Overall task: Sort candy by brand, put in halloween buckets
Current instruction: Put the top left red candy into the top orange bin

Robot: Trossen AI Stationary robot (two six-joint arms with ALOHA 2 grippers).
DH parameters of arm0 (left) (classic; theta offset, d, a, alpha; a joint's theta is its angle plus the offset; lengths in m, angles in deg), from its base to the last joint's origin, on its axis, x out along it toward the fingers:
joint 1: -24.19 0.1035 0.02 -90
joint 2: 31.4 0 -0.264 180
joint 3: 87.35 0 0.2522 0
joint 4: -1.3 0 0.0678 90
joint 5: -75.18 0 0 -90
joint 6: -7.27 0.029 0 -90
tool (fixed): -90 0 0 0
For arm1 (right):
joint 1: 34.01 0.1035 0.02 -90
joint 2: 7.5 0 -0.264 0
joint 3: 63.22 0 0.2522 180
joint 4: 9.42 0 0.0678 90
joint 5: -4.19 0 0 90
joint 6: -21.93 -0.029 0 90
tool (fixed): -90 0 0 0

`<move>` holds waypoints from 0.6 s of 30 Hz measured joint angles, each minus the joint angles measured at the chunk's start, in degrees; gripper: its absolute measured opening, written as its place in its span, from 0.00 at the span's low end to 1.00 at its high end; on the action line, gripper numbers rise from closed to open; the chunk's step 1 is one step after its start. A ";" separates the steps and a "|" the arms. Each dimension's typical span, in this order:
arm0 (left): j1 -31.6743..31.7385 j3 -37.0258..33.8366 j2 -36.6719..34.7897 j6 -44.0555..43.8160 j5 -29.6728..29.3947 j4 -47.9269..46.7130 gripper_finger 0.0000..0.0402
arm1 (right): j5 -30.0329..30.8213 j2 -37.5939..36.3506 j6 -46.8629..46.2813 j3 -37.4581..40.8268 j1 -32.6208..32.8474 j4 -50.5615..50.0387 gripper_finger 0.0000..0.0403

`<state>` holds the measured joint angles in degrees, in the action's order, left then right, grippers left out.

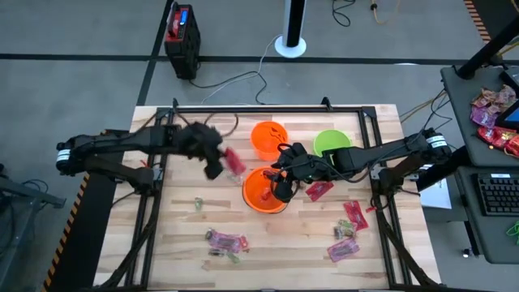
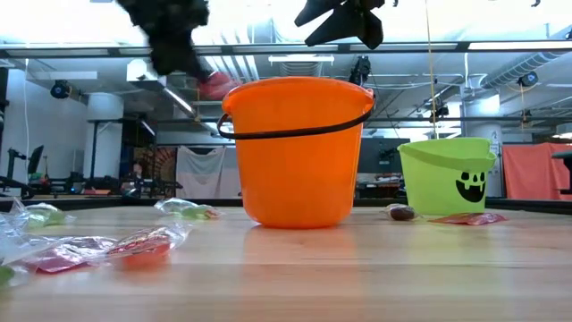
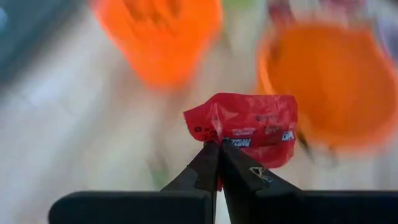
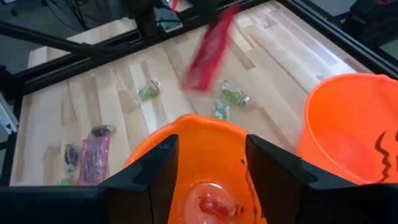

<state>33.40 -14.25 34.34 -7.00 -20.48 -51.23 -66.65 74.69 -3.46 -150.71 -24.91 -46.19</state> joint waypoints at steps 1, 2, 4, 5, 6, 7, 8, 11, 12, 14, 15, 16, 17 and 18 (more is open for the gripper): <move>0.60 1.29 0.78 1.79 -1.49 2.09 0.00 | 0.46 -0.02 -0.06 0.00 0.00 -0.36 0.44; 1.32 2.58 1.78 3.75 -2.67 4.35 0.00 | 0.46 -0.13 -0.05 0.00 -0.04 -0.96 0.44; 3.11 5.08 4.26 7.61 -3.04 8.75 0.00 | 0.64 -0.35 0.04 0.02 -0.13 -1.53 0.44; 4.08 6.28 5.95 9.32 -3.13 10.04 0.00 | 1.00 -0.61 0.06 0.02 -0.15 -1.90 0.44; 5.07 7.45 7.74 10.80 -3.36 10.98 0.00 | 1.57 -0.98 0.08 0.02 -0.15 -2.70 0.44; 6.08 8.56 9.69 12.17 -3.47 11.81 0.00 | 2.11 -1.26 0.13 0.02 -0.15 -3.53 0.44; 7.10 9.71 11.71 13.32 -3.47 12.14 0.00 | 2.71 -1.70 0.28 0.02 -0.15 -3.98 0.44; 9.47 12.78 18.34 14.72 -3.47 12.25 0.00 | 4.86 -3.51 0.66 0.04 -0.15 -6.38 0.44; 10.04 13.57 20.36 15.02 -3.47 11.89 0.00 | 5.62 -4.19 0.71 0.04 -0.15 -6.69 0.44; 10.57 15.23 24.15 15.49 -3.53 11.37 0.00 | 7.10 -5.58 0.76 0.04 -0.15 -8.06 0.44; 10.72 16.04 25.56 15.51 -3.50 11.60 0.00 | 7.68 -6.08 0.96 0.04 -0.15 -8.15 0.44; 10.84 16.89 26.84 15.53 -3.45 11.65 0.00 | 7.97 -6.66 1.07 0.04 -0.15 -8.21 0.44; 10.88 17.82 27.96 15.49 -3.44 11.65 0.00 | 7.98 -7.34 1.45 0.04 -0.15 -8.65 0.44; 10.92 18.68 29.06 15.42 -3.45 11.83 0.00 | 8.04 -7.78 2.00 0.04 -0.15 -8.96 0.44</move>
<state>44.32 4.43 63.40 8.41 -23.93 -39.40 -58.61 66.91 -1.45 -150.67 -25.06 -55.14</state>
